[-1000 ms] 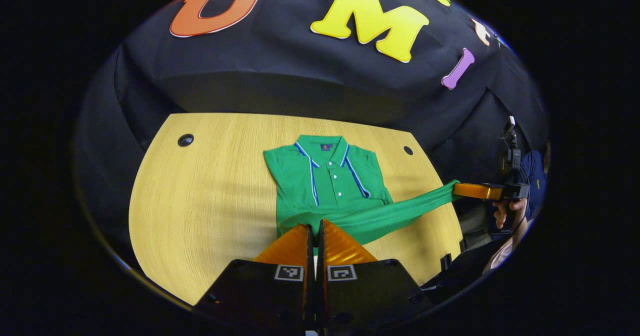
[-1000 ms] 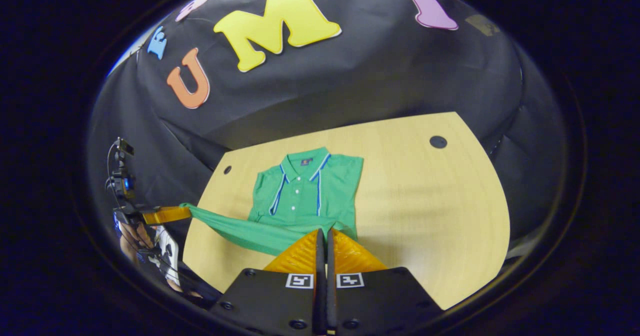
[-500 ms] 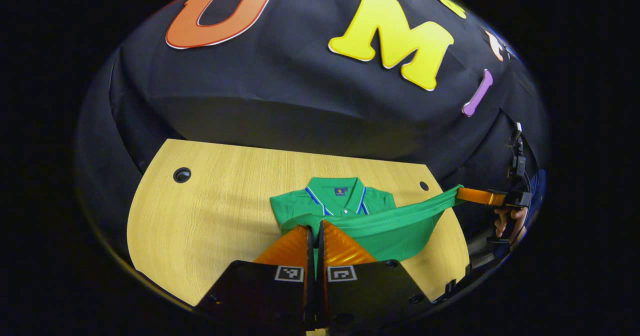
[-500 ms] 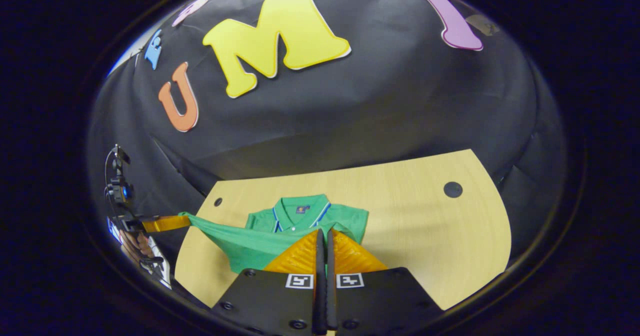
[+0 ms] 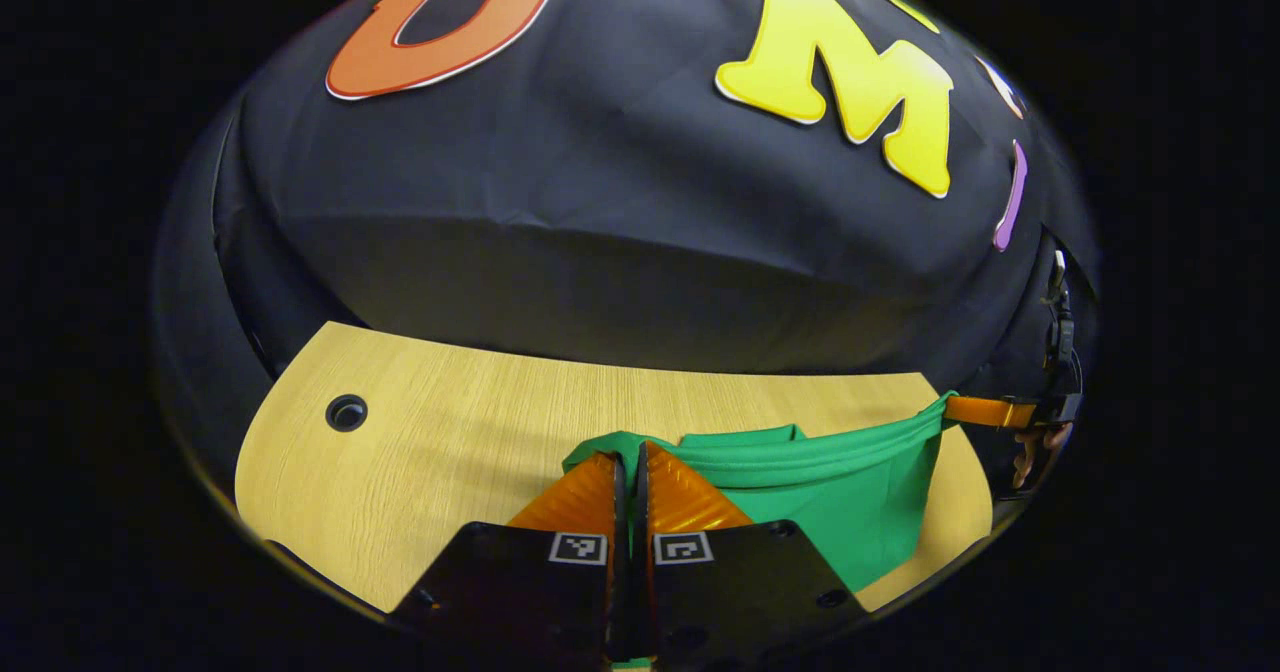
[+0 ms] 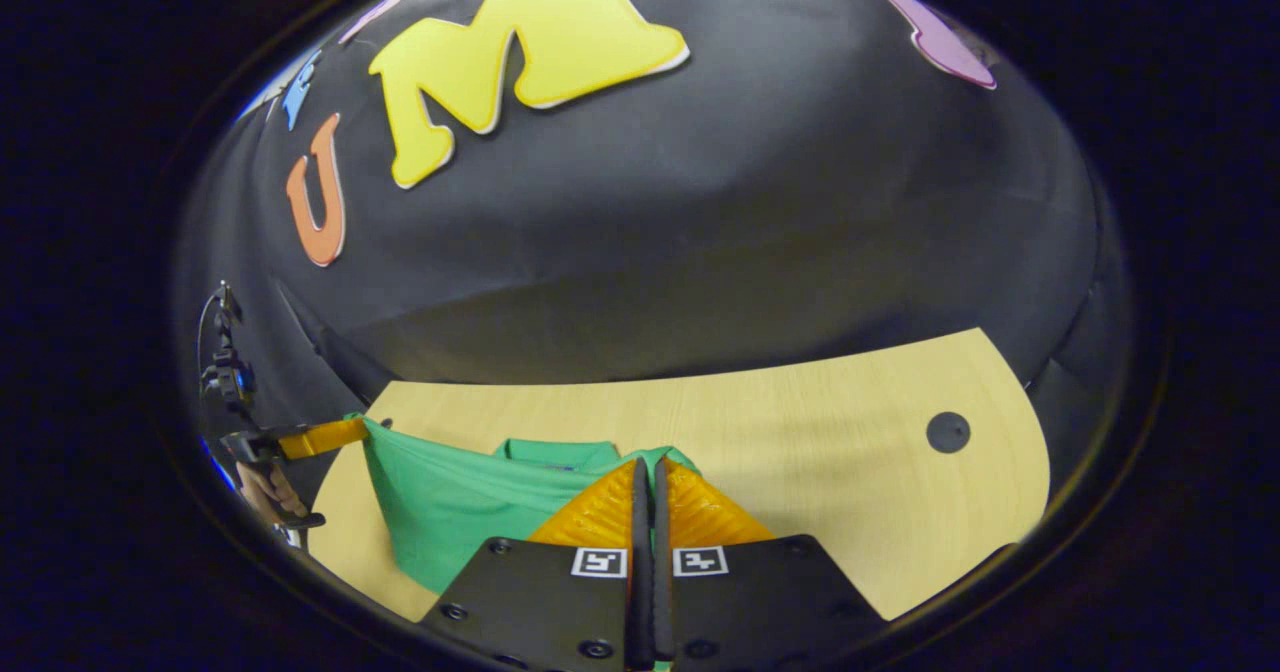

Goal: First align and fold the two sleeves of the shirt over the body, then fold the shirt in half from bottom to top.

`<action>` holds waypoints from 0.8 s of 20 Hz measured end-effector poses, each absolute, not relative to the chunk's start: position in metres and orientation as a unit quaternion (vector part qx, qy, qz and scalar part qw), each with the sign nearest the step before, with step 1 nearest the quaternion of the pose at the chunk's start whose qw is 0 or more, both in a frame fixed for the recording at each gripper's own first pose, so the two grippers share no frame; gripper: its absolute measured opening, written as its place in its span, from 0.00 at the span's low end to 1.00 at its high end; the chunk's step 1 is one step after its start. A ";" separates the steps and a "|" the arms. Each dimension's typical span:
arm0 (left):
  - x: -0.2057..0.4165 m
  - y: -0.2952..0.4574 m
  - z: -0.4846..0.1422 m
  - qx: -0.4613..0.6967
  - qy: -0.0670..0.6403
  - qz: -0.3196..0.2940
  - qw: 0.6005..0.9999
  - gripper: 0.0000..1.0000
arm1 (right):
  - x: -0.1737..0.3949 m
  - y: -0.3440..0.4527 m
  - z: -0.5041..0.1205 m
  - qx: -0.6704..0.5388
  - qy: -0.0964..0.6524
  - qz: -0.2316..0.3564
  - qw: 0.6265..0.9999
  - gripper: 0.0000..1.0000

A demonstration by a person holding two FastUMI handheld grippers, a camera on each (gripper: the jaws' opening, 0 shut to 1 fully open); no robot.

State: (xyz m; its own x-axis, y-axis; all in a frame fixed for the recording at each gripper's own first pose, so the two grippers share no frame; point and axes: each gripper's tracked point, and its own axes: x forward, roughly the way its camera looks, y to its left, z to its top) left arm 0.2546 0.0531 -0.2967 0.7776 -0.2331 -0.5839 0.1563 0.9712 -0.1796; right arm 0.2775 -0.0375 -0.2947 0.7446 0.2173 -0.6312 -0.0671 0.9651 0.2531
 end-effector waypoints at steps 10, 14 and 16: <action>0.283 0.059 -0.392 -0.039 0.353 -0.066 0.933 0.08 | 0.313 -0.042 -0.380 0.054 0.373 0.061 0.924 0.09; 0.278 0.062 -0.396 -0.026 0.364 -0.047 0.930 0.36 | 0.312 -0.043 -0.378 0.048 0.374 0.046 0.925 0.13; 0.274 0.062 -0.390 -0.022 0.366 -0.043 0.929 0.58 | 0.309 -0.048 -0.370 0.053 0.362 0.028 0.930 0.38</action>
